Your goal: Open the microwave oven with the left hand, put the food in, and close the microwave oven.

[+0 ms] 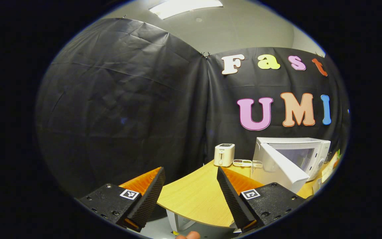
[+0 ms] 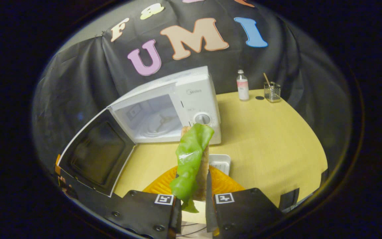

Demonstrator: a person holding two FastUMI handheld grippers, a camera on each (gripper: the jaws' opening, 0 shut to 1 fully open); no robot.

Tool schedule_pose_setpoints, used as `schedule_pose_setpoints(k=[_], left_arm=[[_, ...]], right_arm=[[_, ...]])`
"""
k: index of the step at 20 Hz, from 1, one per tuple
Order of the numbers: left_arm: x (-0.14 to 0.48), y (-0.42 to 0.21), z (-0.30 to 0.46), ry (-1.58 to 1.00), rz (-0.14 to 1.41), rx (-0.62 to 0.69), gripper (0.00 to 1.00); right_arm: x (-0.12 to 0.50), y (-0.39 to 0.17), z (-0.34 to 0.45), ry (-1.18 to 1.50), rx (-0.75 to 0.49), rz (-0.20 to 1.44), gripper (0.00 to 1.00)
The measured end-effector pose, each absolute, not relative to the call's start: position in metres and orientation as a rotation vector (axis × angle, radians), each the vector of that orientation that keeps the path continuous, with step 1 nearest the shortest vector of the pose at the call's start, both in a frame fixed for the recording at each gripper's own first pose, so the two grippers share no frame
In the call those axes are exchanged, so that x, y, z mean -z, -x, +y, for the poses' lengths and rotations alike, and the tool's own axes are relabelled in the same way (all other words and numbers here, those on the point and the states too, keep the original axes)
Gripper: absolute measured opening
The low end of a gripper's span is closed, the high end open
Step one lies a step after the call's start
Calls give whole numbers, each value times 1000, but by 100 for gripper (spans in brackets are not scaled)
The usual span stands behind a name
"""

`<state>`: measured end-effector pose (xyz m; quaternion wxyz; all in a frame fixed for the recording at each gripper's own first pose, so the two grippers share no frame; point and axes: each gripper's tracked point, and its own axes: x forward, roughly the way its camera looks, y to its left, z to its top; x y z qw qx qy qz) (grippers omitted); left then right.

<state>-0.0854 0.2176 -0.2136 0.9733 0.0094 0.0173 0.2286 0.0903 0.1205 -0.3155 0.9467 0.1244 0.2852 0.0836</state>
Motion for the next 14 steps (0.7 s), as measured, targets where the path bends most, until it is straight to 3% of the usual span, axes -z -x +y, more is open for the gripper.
schedule_pose_setpoints(k=[7, 14], left_arm=[[214, 87, 219, -23, 36, -462, 96], [208, 91, 222, -40, 27, -464, 94]], right_arm=[[282, -84, 203, -345, -247, 317, 32], [304, -114, 291, -444, -313, 268, 32]])
